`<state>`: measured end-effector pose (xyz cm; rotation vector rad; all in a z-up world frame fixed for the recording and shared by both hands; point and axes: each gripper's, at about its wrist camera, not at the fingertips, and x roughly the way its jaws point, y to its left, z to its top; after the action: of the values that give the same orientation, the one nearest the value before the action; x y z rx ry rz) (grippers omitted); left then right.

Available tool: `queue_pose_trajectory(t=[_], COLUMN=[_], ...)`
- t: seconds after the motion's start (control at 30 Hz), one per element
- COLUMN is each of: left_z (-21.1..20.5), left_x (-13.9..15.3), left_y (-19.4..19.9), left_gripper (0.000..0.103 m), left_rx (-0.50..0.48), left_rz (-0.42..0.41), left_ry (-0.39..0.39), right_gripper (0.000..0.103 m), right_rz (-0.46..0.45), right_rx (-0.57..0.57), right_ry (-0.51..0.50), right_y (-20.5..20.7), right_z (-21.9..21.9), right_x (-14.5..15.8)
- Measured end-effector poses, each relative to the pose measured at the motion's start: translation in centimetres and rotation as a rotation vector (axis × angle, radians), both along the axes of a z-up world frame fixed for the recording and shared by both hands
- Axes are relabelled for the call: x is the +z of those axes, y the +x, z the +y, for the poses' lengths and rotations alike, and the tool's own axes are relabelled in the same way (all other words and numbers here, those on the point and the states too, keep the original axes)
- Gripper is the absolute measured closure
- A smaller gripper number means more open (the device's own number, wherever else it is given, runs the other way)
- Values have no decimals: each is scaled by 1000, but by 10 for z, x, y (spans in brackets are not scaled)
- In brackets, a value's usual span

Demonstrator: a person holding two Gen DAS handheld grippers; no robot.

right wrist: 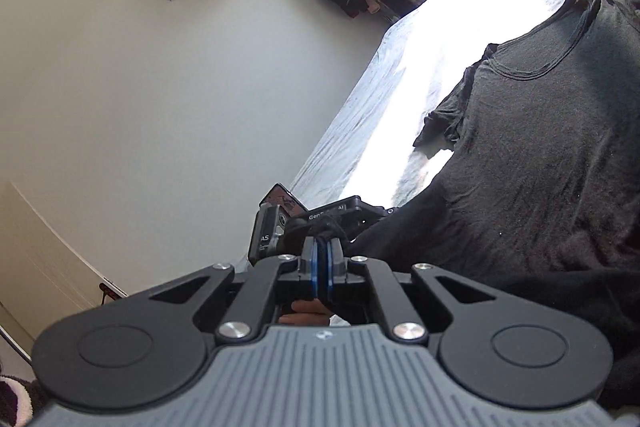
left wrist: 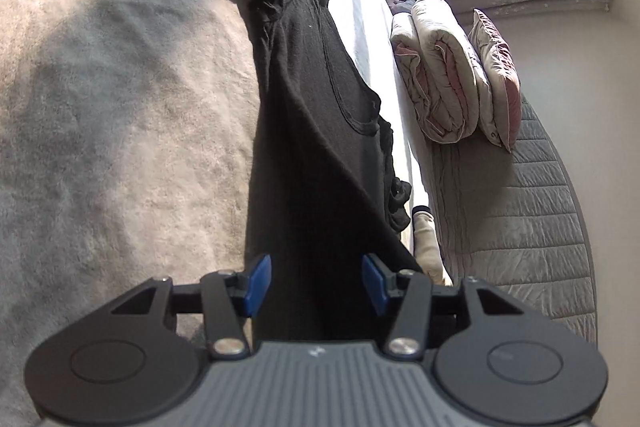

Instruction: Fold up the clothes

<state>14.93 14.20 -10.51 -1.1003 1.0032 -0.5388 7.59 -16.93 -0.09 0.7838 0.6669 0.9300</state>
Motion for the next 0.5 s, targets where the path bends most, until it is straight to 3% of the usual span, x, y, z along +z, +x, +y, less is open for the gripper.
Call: queue_pose_trajectory(t=[0.13, 0.2, 0.33, 0.4, 0.43, 0.5], left_z=[-13, -20, -27, -25, -22, -17], left_x=[-30, -40, -42, -38, -35, -28], left_y=[-5, -9, -16, -20, -22, -26], left_gripper=[52, 52, 55, 66, 80, 85], left_rx=[36, 63, 104, 131, 148, 182], left_rz=[94, 122, 109, 87, 73, 47], left_ry=[-331, -426, -529, -542, -538, -528], right_gripper=[97, 97, 97, 97, 97, 97], right_rz=[11, 17, 32, 40, 46, 54], right_rx=[24, 33, 38, 36, 36, 38], right_ry=[18, 12, 0, -2, -1, 0], right_y=[2, 3, 0, -3, -3, -3], right_z=[6, 11, 10, 5, 5, 3], right_x=[-1, -2, -3, -5, -6, -7])
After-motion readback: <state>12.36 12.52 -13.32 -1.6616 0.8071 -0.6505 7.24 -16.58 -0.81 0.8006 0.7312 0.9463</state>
